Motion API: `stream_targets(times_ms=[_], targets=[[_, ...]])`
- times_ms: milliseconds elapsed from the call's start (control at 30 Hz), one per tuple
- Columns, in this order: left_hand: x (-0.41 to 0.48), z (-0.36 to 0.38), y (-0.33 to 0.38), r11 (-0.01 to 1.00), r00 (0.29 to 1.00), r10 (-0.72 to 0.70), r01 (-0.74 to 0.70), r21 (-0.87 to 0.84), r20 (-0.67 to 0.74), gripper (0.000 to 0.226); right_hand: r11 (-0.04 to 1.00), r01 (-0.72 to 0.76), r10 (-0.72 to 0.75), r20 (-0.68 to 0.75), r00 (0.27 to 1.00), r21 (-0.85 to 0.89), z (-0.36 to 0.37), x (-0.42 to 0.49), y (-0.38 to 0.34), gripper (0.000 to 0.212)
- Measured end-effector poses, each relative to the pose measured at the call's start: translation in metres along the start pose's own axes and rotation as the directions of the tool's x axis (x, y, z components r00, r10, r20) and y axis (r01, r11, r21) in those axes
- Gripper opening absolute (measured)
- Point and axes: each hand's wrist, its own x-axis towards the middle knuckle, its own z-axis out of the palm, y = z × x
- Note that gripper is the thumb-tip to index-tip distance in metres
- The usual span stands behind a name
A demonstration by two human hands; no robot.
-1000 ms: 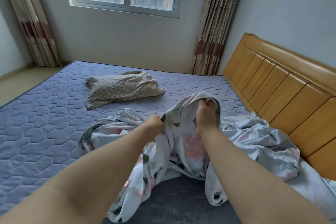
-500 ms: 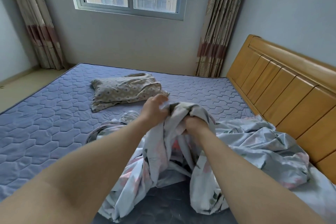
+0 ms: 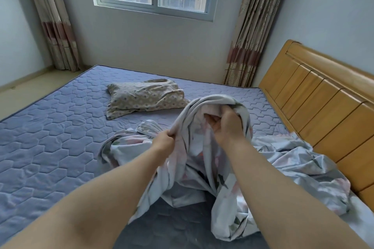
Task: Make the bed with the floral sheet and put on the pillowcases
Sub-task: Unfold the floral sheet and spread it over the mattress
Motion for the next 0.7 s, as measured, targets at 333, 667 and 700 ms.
stream_targets(times_ms=[333, 667, 700], targets=[[0.002, -0.058, 0.101, 0.943, 0.913, 0.29, -0.223, -0.245, 0.285, 0.021, 0.715, -0.075, 0.306, 0.216, 0.927, -0.695, 0.005, 0.006, 0.056, 0.074], [0.022, -0.109, 0.06, 0.855, 0.882, 0.457, -0.4, 0.329, -0.115, 0.013, 0.676, -0.134, 0.025, -0.159, 0.987, -0.725, 0.076, 0.013, 0.087, 0.02], [0.024, -0.112, 0.048, 0.891, 0.909, 0.416, -0.407, 0.2, -0.002, 0.016, 0.7, -0.124, -0.052, -0.224, 0.973, -0.703, 0.089, 0.013, 0.09, 0.019]])
